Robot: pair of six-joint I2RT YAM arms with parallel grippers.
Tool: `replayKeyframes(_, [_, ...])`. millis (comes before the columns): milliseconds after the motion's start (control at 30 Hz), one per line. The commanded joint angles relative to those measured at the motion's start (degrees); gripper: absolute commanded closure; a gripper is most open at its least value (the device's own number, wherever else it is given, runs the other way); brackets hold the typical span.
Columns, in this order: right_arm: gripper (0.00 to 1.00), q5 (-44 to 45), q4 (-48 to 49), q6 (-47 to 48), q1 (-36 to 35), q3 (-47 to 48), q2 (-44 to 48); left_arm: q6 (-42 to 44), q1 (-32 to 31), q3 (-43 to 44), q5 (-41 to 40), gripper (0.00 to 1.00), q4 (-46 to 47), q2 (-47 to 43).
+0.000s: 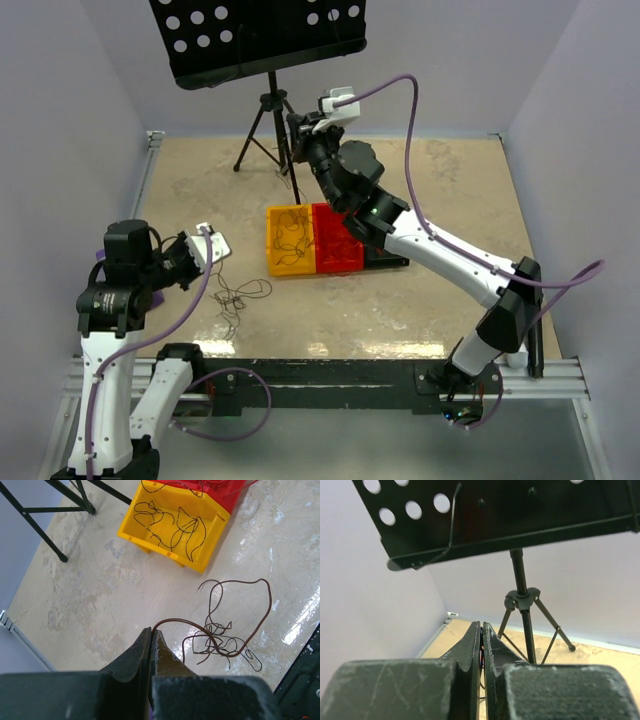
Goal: Untangle the cables
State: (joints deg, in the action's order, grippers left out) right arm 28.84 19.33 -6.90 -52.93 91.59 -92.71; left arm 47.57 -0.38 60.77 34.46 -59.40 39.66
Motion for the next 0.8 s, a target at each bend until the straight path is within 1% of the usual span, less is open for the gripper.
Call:
replayKeyframes(0, [1.00, -1.59, 3.17, -2.07, 0.72, -0.10, -1.60, 0.77, 0.38, -0.66, 0.09, 1.00, 1.21, -0.72])
replayKeyframes(133, [1.00, -1.51, 3.17, -2.68, 0.90, -0.53, -2.65, 1.03, 0.38, -1.27, -0.88, 1.00, 1.74, -1.08])
replayKeyframes(233, [1.00, -1.07, 3.52, -3.04, 0.98, -2.81, -2.57, 0.86, 0.38, -1.71, -0.71, 1.00, 2.26, -1.08])
replayKeyframes(333, [1.00, -0.45, 4.04, -4.09, 0.98, -6.85, -1.78, 0.07, 0.38, -2.50, -0.36, 1.00, 3.23, -0.55])
replayKeyframes(600, [1.00, 1.57, 5.10, -9.27, 0.98, -22.67, 0.51, -1.08, 0.38, -2.94, 0.08, 1.00, 4.55, 0.77])
replayKeyframes(767, [1.00, -0.01, 3.88, -10.42, 0.46, -25.23, -3.00, -2.92, 0.38, -2.33, 0.26, 1.00, 5.96, 1.65])
